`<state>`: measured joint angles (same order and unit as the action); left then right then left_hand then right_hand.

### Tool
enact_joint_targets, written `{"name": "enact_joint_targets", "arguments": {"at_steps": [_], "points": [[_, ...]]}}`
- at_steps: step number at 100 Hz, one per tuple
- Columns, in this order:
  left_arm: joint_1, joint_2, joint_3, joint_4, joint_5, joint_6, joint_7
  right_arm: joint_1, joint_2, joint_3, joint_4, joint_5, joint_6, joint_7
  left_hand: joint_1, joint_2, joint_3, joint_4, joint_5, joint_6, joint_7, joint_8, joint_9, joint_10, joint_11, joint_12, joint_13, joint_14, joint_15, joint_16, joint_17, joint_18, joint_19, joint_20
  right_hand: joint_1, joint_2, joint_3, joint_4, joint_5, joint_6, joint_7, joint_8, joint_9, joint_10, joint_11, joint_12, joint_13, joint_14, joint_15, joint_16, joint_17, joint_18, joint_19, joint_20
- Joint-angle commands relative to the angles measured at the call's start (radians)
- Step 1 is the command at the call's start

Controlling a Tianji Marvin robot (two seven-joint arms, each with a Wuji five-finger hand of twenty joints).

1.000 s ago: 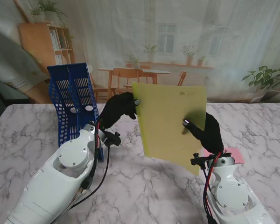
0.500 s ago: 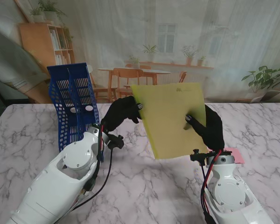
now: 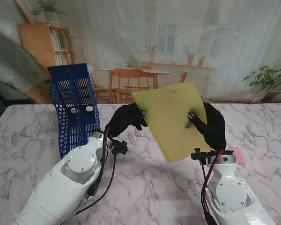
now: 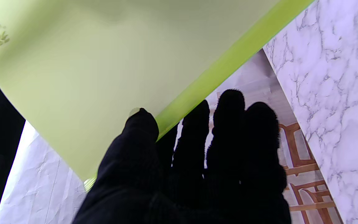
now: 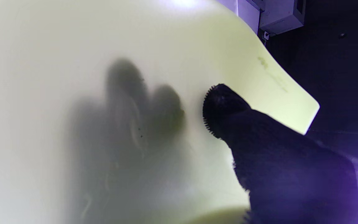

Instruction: Open the sliding file folder, put the receipt in and insert it into the document holder

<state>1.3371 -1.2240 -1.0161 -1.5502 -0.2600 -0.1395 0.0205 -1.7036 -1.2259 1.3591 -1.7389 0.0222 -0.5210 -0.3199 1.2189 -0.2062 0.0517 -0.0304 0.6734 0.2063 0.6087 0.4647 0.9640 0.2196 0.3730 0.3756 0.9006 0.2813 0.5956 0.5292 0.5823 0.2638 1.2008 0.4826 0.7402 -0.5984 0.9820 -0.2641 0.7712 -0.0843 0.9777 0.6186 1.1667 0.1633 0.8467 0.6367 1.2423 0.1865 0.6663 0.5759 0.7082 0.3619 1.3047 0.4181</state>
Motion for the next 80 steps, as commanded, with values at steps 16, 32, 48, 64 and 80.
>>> {"name": "enact_joint_targets", "arguments": {"at_steps": [16,32,48,64,80], "points": [[0.005,-0.008,0.024,0.015,0.001,0.018,-0.021,0.004,-0.008,0.0,-0.025,0.017,-0.006,-0.003,0.072,-0.012,0.034,0.038,0.036,-0.034,0.075,-0.001,0.028,-0.013,0.004,-0.008,0.024,-0.01,0.008,-0.01,0.022,-0.062,0.015,-0.024,0.08,0.09,0.085,0.045,0.092,-0.189,0.109,0.067,0.032,-0.045,0.049,0.015,0.055,-0.037,0.041,0.016,0.019,-0.034,0.022,-0.002],[0.003,-0.01,0.033,0.016,-0.005,0.019,-0.022,0.007,-0.009,0.0,-0.031,0.016,-0.002,-0.005,0.072,-0.011,0.033,0.037,0.037,-0.036,0.074,-0.002,0.027,-0.014,0.004,-0.009,0.023,-0.012,0.008,-0.01,0.021,-0.061,0.015,-0.026,0.078,0.09,0.084,0.045,0.093,-0.189,0.109,0.066,0.033,-0.045,0.047,0.015,0.056,-0.039,0.041,0.016,0.022,-0.033,0.021,-0.003],[0.004,-0.011,0.033,0.013,0.005,0.007,-0.009,0.006,-0.005,0.005,-0.027,0.005,0.005,0.003,0.072,-0.006,0.037,0.037,0.04,-0.043,0.084,0.007,0.03,-0.014,0.014,-0.005,0.023,-0.008,0.016,-0.006,0.017,-0.059,0.023,-0.024,0.079,0.092,0.083,0.044,0.087,-0.184,0.107,0.065,0.033,-0.044,0.047,0.017,0.055,-0.034,0.041,0.017,0.018,-0.032,0.021,-0.003],[0.005,-0.003,0.008,-0.007,0.022,-0.007,-0.012,-0.003,-0.002,0.013,-0.008,-0.037,0.014,0.002,0.072,-0.003,0.036,0.037,0.038,-0.055,0.096,0.022,0.032,-0.018,0.026,0.003,0.026,-0.012,0.03,0.001,0.021,-0.067,0.036,-0.02,0.082,0.094,0.069,0.037,0.063,-0.169,0.1,0.051,0.032,-0.036,0.051,0.016,0.054,-0.033,0.041,0.016,-0.001,-0.031,0.028,0.002],[-0.002,0.006,-0.012,-0.024,0.036,-0.007,-0.03,-0.021,0.002,0.023,-0.001,-0.077,0.06,0.003,0.072,-0.002,0.037,0.041,0.037,-0.059,0.106,0.034,0.033,-0.017,0.031,0.008,0.028,-0.014,0.034,0.003,0.024,-0.07,0.04,-0.02,0.099,0.124,0.038,0.037,0.008,-0.146,0.129,0.03,-0.001,-0.041,0.073,-0.016,-0.026,-0.021,-0.012,-0.01,-0.152,0.081,0.005,0.031]]}}
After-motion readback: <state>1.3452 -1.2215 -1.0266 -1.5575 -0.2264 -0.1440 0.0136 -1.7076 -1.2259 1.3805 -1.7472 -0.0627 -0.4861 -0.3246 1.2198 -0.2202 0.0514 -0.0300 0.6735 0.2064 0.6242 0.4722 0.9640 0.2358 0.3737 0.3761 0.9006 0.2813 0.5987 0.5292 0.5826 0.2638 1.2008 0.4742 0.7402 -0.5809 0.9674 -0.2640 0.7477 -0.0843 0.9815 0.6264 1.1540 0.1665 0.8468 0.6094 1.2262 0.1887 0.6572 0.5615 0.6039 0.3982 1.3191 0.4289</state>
